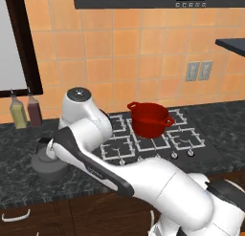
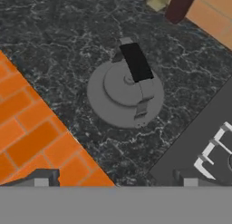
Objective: Pick the kettle from the counter and place it on a stove burner. Then turn the burner on.
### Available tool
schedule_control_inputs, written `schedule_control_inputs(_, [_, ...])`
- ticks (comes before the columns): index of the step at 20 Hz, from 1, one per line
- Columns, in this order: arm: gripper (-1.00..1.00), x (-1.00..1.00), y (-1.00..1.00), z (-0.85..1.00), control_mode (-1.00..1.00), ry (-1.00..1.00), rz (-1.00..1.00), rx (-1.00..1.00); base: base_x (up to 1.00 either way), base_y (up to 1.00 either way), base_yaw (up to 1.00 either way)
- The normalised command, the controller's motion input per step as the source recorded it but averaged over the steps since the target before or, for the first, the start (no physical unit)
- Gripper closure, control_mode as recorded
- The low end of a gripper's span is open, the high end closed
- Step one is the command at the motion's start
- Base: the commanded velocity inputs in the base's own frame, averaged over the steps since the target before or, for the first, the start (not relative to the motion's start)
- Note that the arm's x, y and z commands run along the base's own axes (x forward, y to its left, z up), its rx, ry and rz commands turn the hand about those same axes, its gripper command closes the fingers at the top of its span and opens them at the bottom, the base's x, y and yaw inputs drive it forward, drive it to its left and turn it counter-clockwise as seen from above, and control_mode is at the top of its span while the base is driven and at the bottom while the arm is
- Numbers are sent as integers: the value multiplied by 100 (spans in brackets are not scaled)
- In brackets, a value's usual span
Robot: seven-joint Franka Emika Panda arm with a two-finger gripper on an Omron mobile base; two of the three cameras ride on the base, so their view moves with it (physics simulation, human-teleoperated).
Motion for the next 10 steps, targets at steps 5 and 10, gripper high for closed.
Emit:
schedule_control_inputs(5, [-100,20,15,-28,-100,9,0,-11,0,0,0])
schedule_control_inputs(10, [-100,48,10,-59,-100,7,0,-19,0,0,0])
